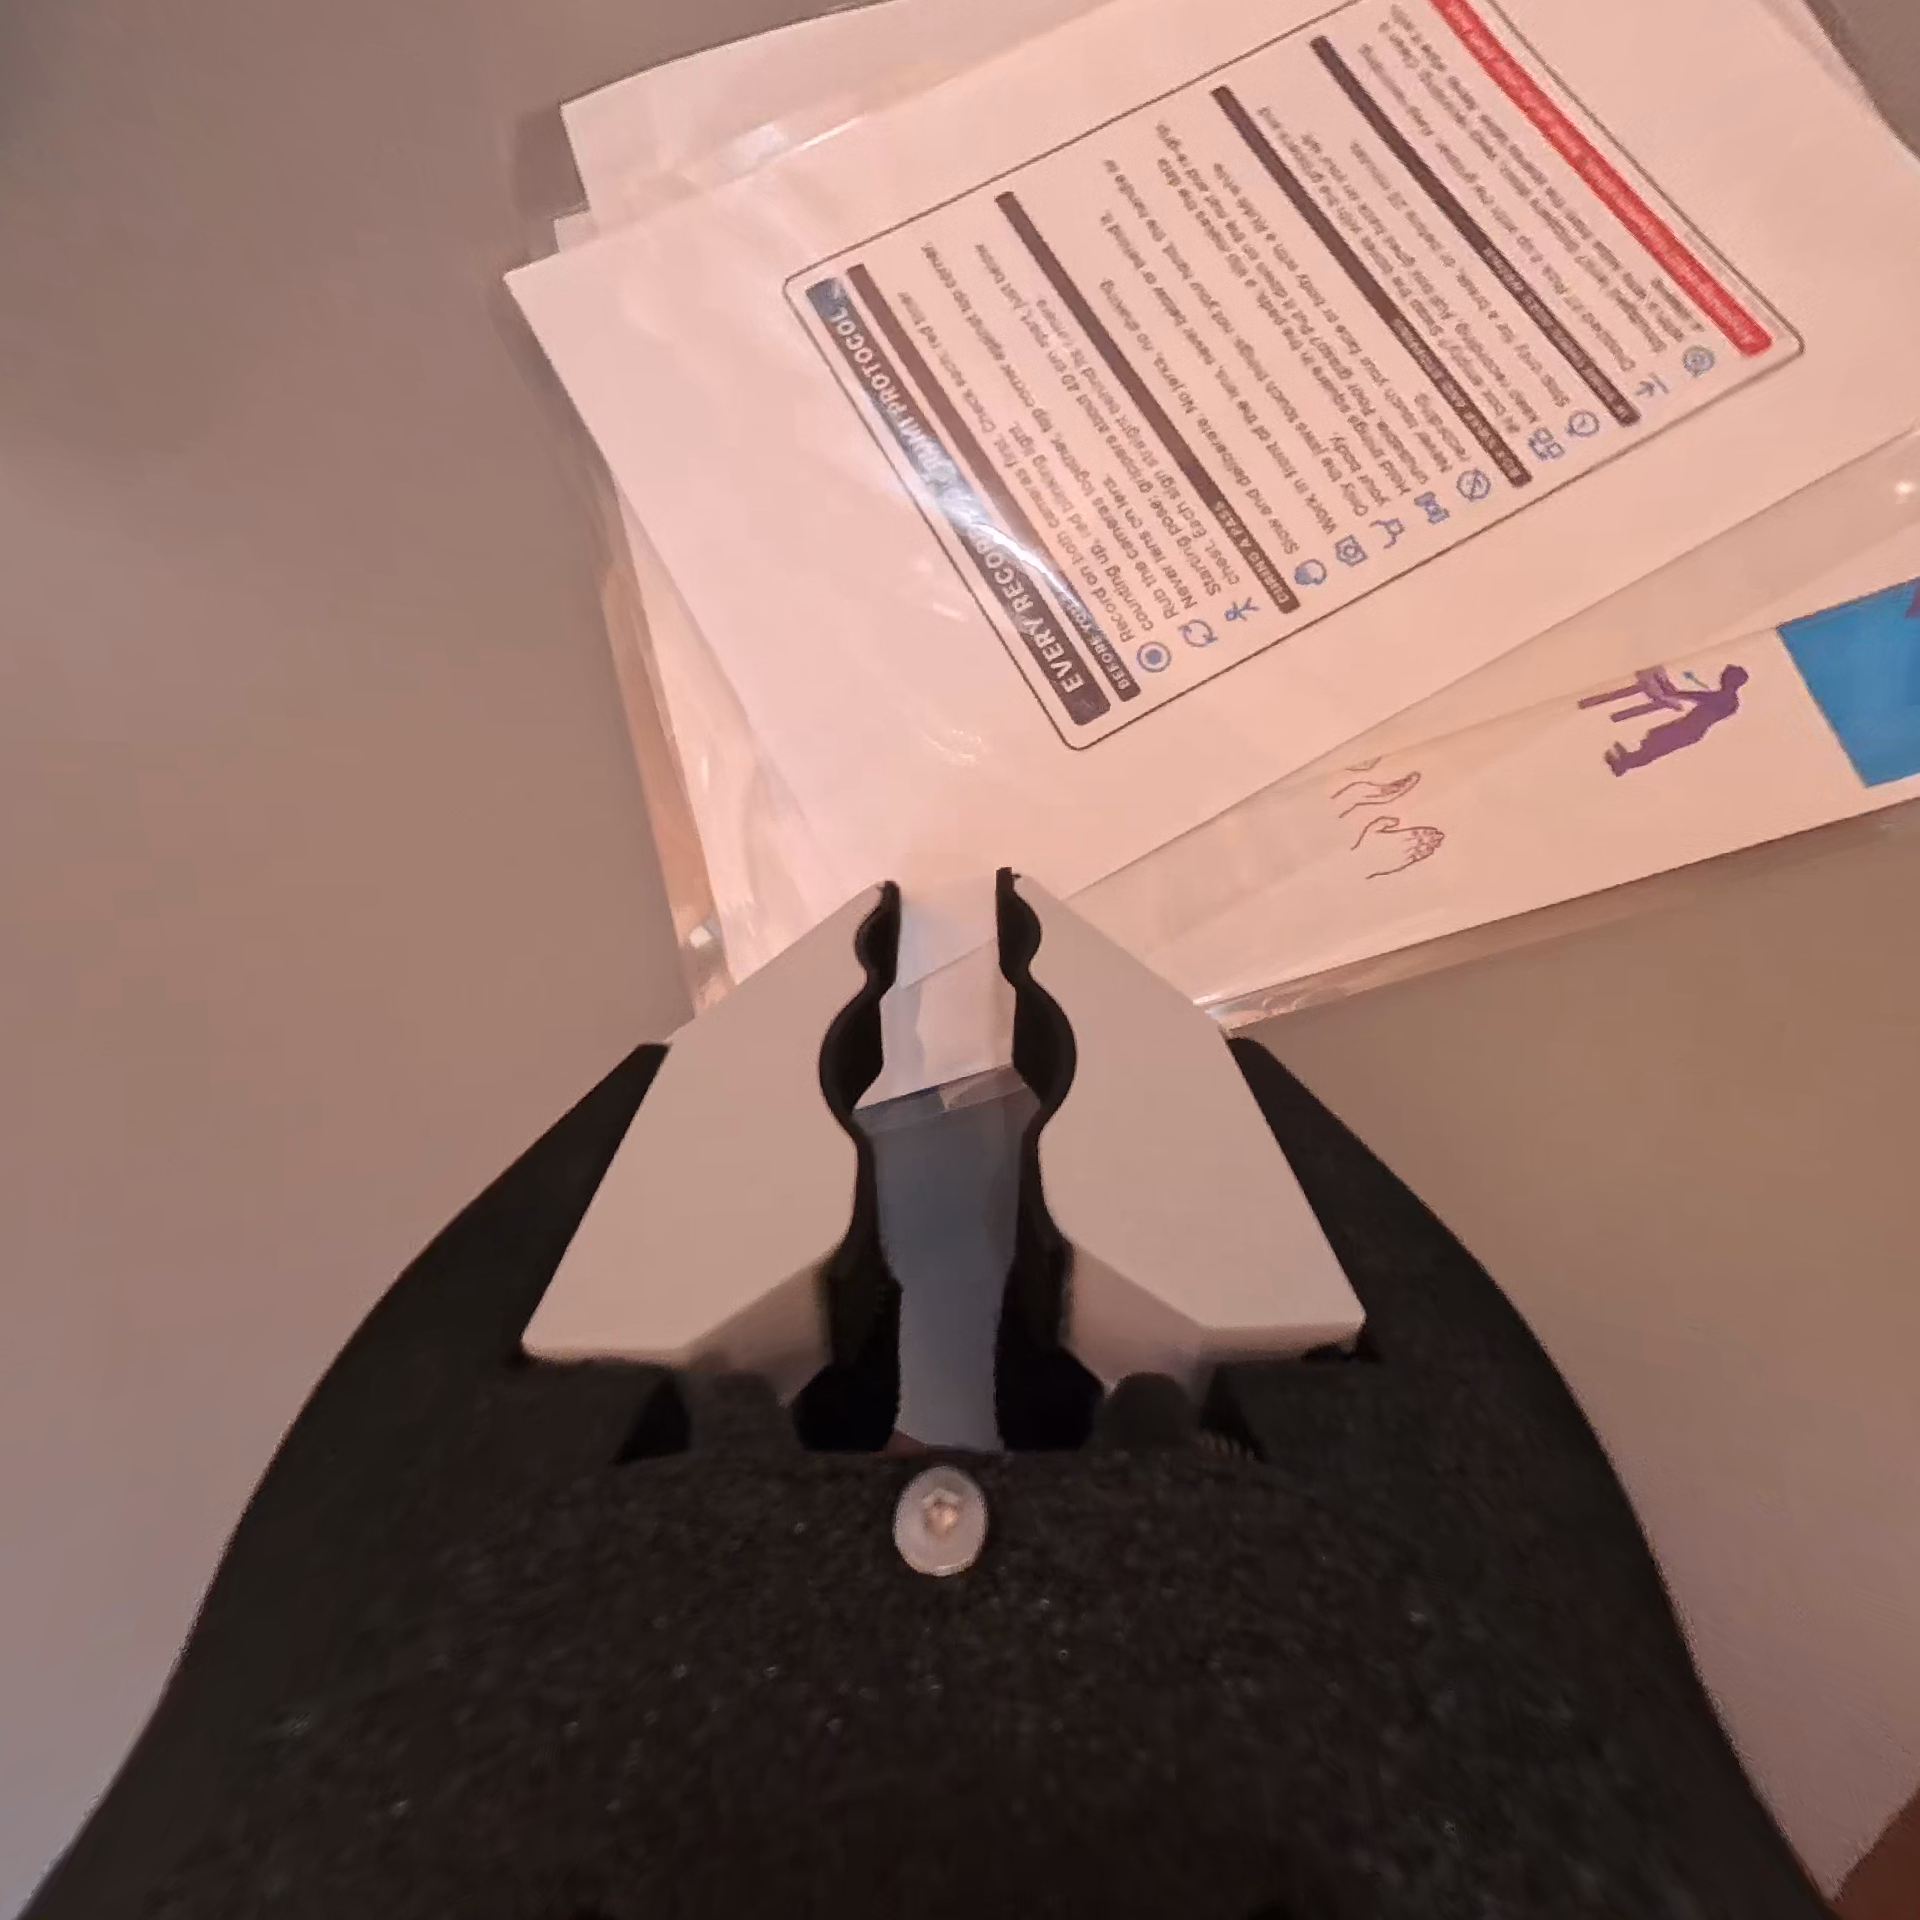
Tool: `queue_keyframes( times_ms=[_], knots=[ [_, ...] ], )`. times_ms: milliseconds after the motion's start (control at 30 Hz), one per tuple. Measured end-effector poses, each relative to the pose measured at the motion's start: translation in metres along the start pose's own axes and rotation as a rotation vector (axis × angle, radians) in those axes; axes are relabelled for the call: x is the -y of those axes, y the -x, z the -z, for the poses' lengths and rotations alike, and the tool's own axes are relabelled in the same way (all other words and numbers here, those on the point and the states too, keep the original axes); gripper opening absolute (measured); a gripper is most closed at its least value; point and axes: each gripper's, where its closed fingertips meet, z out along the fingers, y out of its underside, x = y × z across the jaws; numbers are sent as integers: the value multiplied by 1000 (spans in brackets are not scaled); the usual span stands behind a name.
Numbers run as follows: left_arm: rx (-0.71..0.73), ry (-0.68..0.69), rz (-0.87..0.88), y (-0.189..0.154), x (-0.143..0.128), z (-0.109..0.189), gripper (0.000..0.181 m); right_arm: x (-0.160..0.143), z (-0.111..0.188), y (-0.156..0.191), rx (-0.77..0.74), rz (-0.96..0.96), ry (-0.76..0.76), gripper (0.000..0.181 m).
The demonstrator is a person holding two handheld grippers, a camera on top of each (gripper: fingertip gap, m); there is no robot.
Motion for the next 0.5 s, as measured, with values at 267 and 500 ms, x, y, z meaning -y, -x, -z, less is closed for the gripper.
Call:
queue_keyframes(
  times_ms=[267, 500],
  knots=[
    [-18, -19, -67, -19, 10, -9, 8, 13, -21, 19, 170, -179, -6, 45],
    [-6, -57, 29, 9, 19, 13, 40, 46, 11, -26, -248, 330, -60, 76]
  ],
)
